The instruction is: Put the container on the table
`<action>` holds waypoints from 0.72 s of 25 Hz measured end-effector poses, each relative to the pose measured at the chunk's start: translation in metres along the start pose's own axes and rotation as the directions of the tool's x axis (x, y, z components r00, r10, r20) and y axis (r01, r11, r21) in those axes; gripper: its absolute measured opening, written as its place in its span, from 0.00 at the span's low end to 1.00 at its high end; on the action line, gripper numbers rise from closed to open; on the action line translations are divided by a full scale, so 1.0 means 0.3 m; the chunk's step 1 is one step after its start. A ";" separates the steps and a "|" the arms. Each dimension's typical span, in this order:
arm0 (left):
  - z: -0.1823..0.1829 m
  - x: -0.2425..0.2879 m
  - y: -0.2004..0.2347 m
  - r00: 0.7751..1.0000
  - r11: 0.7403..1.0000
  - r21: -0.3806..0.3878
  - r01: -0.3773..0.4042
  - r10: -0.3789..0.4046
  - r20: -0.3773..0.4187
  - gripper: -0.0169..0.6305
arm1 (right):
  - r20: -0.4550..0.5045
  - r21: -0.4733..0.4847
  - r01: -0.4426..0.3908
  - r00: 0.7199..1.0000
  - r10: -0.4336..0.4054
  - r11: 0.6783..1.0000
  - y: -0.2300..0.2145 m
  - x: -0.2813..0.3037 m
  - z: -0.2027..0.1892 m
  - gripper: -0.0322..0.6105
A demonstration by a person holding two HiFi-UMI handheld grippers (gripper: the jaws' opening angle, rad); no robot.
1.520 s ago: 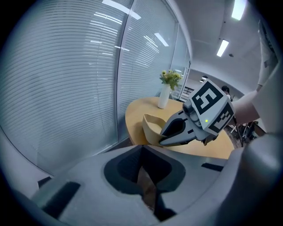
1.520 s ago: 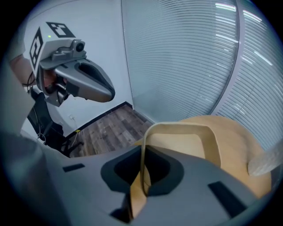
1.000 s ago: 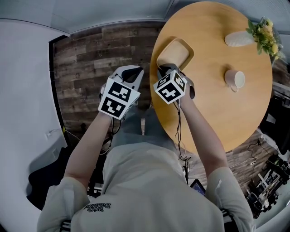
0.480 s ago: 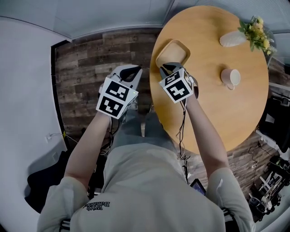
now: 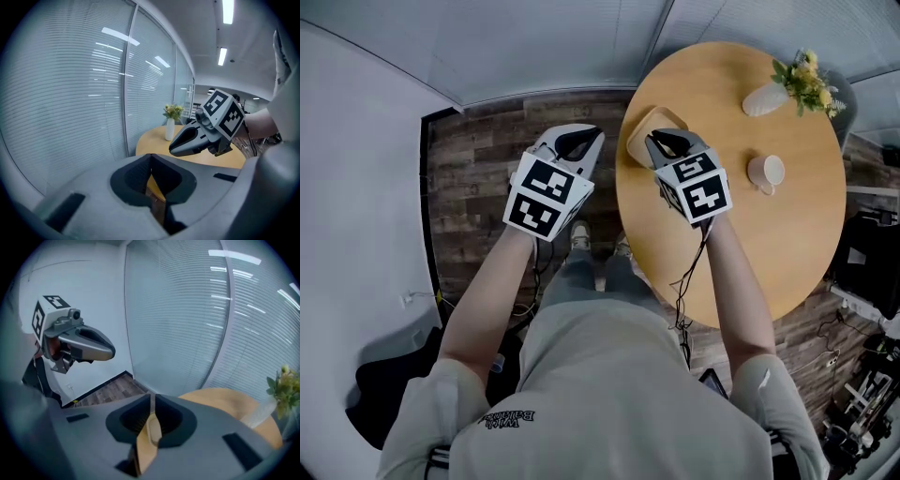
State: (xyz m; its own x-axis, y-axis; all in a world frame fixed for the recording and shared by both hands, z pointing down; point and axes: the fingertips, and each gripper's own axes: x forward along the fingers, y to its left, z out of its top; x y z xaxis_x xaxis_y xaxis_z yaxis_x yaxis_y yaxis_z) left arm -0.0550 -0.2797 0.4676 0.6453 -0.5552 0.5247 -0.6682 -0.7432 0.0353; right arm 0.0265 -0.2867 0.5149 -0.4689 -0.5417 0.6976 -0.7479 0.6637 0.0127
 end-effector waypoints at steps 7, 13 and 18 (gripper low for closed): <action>0.191 -0.123 -0.012 0.993 0.998 0.054 -0.033 0.026 0.117 0.06 | 0.259 0.022 0.115 0.959 -0.117 0.993 -0.032 -0.250 0.227 0.10; 0.360 -0.243 -0.059 0.973 0.985 0.157 -0.070 0.033 0.227 0.06 | 0.430 0.030 0.171 0.887 -0.167 0.985 -0.018 -0.506 0.386 0.10; 0.498 -0.350 -0.110 0.941 0.972 0.214 -0.092 0.014 0.337 0.06 | 0.543 0.023 0.233 0.814 -0.208 0.972 0.023 -0.699 0.472 0.10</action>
State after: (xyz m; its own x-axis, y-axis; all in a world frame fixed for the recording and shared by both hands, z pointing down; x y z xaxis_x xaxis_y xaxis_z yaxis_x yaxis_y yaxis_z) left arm -0.0454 -0.2525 0.2842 0.7226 -0.6592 0.2080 -0.6295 -0.7519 -0.1960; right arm 0.0532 -0.2414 0.2673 -0.4814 -0.8586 0.1762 -0.8470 0.5074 0.1585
